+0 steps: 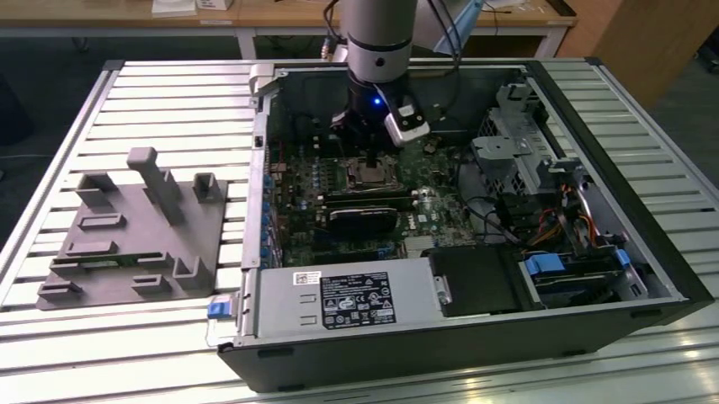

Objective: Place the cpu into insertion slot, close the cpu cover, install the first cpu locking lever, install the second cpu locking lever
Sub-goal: 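Close the cpu cover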

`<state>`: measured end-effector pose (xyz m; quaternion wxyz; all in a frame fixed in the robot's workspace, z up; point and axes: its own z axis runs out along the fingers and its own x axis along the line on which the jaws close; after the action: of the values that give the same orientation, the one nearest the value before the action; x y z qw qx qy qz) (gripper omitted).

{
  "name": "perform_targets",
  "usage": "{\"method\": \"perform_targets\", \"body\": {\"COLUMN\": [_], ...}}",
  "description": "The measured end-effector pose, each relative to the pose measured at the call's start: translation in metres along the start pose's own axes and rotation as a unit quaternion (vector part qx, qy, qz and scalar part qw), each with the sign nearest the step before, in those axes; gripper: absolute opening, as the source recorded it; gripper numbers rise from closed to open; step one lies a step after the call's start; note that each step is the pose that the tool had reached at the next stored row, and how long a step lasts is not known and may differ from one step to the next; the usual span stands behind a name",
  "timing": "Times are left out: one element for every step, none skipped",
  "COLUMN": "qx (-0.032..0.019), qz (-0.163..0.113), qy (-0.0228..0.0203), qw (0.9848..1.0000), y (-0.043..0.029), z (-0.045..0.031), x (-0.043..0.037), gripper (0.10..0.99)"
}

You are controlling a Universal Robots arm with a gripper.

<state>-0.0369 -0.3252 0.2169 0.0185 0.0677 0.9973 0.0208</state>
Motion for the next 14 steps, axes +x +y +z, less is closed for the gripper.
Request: {"method": "perform_targets", "body": {"qx": [-0.0027,-0.0053,-0.0074,-0.0095,-0.0113,-0.0129,-0.0146,-0.0160,-0.0171,-0.0179,-0.0186,-0.0193,-0.0203,-0.0216], "qz": [0.000,0.000,-0.001,-0.001,-0.001,-0.001,-0.001,-0.002,-0.002,-0.002,-0.003,-0.003,-0.004,-0.004], "qy": [0.0000,0.0002,0.0005,0.0008,0.0010,0.0013,0.0015,0.0017,0.0019,0.0020,0.0021,0.0023,0.0024,0.0026], "qw": [1.0000,1.0000,1.0000,1.0000,0.9999,0.9999,0.9999,0.9999,0.9999,0.9998,0.9998,0.9998,0.9998,0.9998], "y": [-0.0015,-0.0032,-0.0047,-0.0062,-0.0074,-0.0083,-0.0090,-0.0097,-0.0104,-0.0109,-0.0114,-0.0118,-0.0123,-0.0127], "z": [0.0001,0.0003,0.0005,0.0007,0.0009,0.0011,0.0014,0.0017,0.0020,0.0023,0.0027,0.0030,0.0034,0.0039], "x": [0.0000,0.0001,0.0003,0.0009,0.0017,0.0026,0.0038,0.0051,0.0068,0.0084,0.0101,0.0120,0.0140,0.0160], "gripper": [0.106,0.106,0.106,0.106,0.106,0.106,0.106,0.106,0.106,0.106,0.106,0.106,0.106,0.106]}}
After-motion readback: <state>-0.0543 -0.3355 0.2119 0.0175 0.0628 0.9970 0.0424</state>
